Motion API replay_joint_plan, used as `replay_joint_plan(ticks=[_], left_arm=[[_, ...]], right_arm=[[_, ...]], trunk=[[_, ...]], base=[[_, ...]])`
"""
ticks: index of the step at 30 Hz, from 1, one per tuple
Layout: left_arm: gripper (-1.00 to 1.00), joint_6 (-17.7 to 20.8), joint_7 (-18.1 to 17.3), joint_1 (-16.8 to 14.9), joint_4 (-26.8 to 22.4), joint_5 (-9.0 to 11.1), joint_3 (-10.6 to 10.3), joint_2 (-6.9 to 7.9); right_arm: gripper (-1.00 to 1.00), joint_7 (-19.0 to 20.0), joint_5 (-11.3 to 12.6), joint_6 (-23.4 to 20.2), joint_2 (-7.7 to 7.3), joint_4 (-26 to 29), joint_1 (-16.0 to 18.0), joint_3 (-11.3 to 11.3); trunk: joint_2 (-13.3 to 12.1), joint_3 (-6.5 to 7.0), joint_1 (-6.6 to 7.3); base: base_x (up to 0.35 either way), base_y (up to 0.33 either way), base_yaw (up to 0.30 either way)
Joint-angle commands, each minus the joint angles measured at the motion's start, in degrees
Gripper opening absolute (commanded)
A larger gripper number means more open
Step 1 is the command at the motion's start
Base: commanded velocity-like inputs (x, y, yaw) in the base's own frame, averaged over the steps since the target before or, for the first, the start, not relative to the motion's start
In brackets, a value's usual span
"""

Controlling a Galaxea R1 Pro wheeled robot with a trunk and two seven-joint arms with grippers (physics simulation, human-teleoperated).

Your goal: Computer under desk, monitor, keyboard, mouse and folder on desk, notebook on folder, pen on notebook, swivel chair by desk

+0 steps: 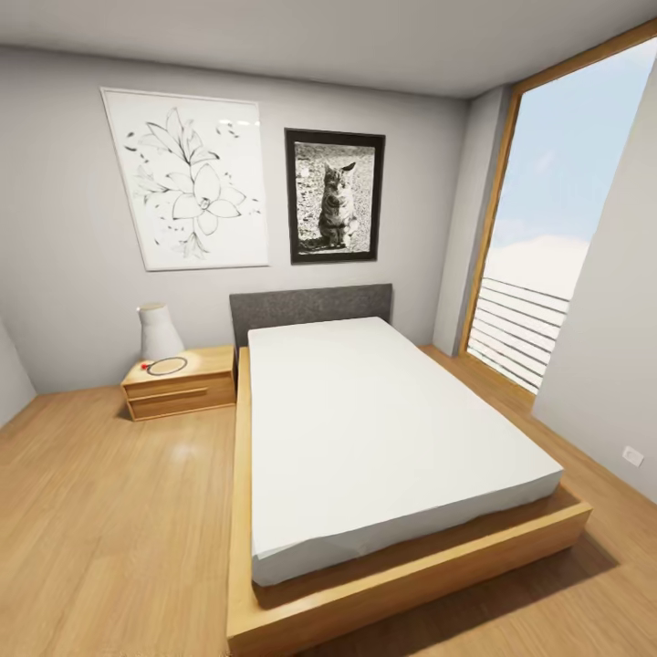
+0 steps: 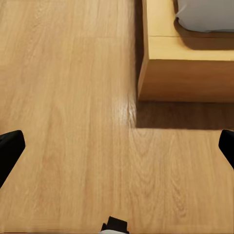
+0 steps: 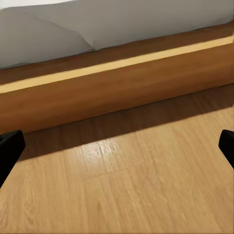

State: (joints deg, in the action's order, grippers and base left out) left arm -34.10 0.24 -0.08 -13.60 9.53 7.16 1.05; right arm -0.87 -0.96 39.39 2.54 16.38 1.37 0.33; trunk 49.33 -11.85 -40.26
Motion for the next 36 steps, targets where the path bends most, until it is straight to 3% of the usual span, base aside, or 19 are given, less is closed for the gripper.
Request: replay_joint_plan(ticks=[1, 16, 28, 36], left_arm=[[1.00, -0.1, 0.0, 0.0, 0.0, 0.3, -0.1, 0.01], [1.00, -0.1, 0.0, 0.0, 0.0, 0.3, -0.1, 0.01], [1.00, -0.1, 0.0, 0.0, 0.0, 0.3, -0.1, 0.01], [1.00, -0.1, 0.0, 0.0, 0.0, 0.3, -0.1, 0.01]], right_arm=[[1.00, -0.1, -0.1, 0.2, 0.01, 0.0, 0.0, 0.0], [1.00, -0.1, -0.1, 0.2, 0.01, 0.0, 0.0, 0.0], [1.00, -0.1, -0.1, 0.2, 0.01, -0.1, 0.0, 0.0], [1.00, -0.1, -0.1, 0.2, 0.01, 0.0, 0.0, 0.0]], trunk=[[0.1, -0.07, -0.01], [0.1, -0.07, -0.01], [0.1, -0.07, -0.01], [0.1, -0.07, -0.01]], base=[[0.053, 0.000, 0.279], [0.256, 0.034, 0.279], [0.018, 0.212, 0.280], [-0.009, 0.044, 0.280]])
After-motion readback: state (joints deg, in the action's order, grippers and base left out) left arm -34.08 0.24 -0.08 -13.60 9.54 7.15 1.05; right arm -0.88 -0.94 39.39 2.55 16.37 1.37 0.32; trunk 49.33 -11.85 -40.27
